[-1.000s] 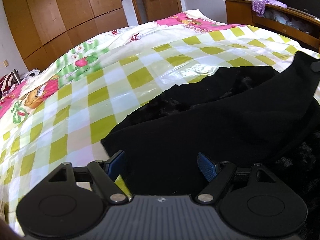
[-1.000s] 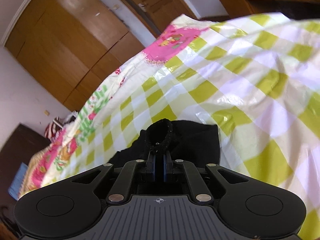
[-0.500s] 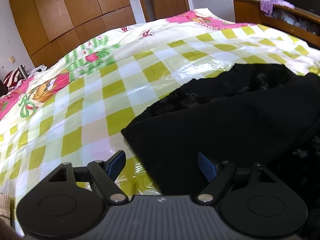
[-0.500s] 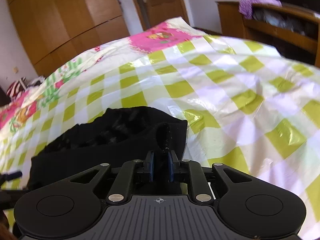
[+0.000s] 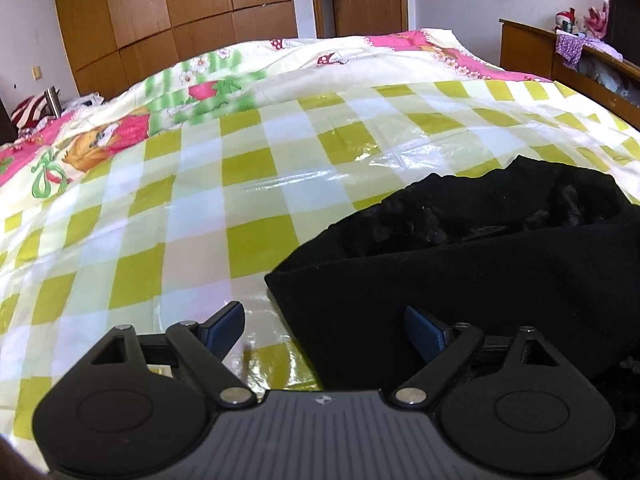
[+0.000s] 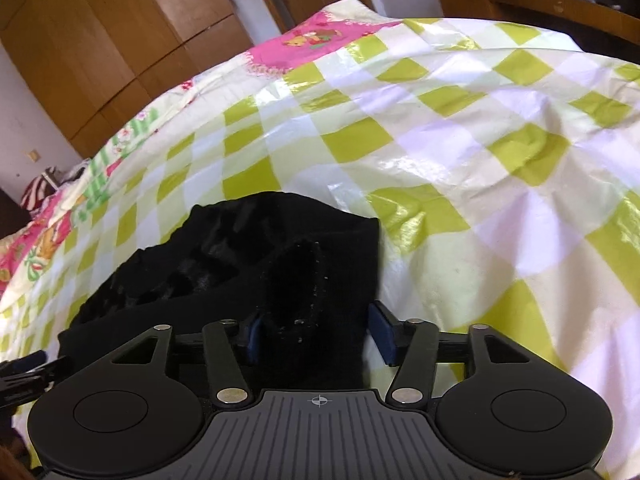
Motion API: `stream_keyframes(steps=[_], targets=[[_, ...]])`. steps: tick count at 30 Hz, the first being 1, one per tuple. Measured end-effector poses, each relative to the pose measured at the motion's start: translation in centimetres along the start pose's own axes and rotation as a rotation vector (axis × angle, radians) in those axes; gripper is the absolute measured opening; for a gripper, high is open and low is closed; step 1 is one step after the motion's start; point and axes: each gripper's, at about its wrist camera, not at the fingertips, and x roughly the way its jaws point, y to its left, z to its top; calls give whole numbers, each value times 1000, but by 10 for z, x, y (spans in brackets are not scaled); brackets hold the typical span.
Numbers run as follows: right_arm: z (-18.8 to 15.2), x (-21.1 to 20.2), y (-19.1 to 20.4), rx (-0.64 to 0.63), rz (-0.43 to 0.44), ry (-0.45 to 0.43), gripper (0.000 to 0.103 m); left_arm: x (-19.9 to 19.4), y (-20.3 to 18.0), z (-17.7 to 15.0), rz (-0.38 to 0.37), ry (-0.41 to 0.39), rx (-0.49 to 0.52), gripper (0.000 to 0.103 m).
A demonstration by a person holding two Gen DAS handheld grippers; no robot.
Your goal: Fold small clothes
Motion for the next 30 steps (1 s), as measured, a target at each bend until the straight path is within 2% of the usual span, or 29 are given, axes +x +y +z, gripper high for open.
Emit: stream_keyframes(steps=[5,7,11,14,16,18,19,20,21,22,23,24,28,30], targets=[[-3,-3,-3,-7,28,3,56,-13,14,-5,49,-32,12,101],[-6,-4,-5,-6,41,-2,58,-9,22,-4,23,-20,-37,102],[-7,6,1,-35,39,22,69,13,26,1,-16,26,-100,102],[-5,6,-2,-39,57,31,69,16,27,0,-40,35,-137,101],[-6,6,-5,-6,63,26,67,16,26,-1,-56,39,-154,94],[-7,9,-2,3,54,20,59,17,27,-2,-89,49,-182,77],[-8,11,-1,12,54,18,53,18,29,-2,-113,54,-200,72],[-8,12,0,26,61,19,44,19,31,-2,-139,54,-212,62],[-8,13,2,38,70,22,40,18,33,-2,-156,49,-218,55],[-7,14,4,43,76,23,35,18,34,-2,-157,44,-220,53],[-7,15,6,46,78,23,32,18,36,-1,-151,41,-219,44],[-6,17,8,51,79,22,31,18,38,0,-134,41,-217,31],[1,26,26,52,95,9,26,23,57,-1,-97,42,-223,30],[7,34,41,30,102,5,26,25,68,2,-53,38,-217,31]])
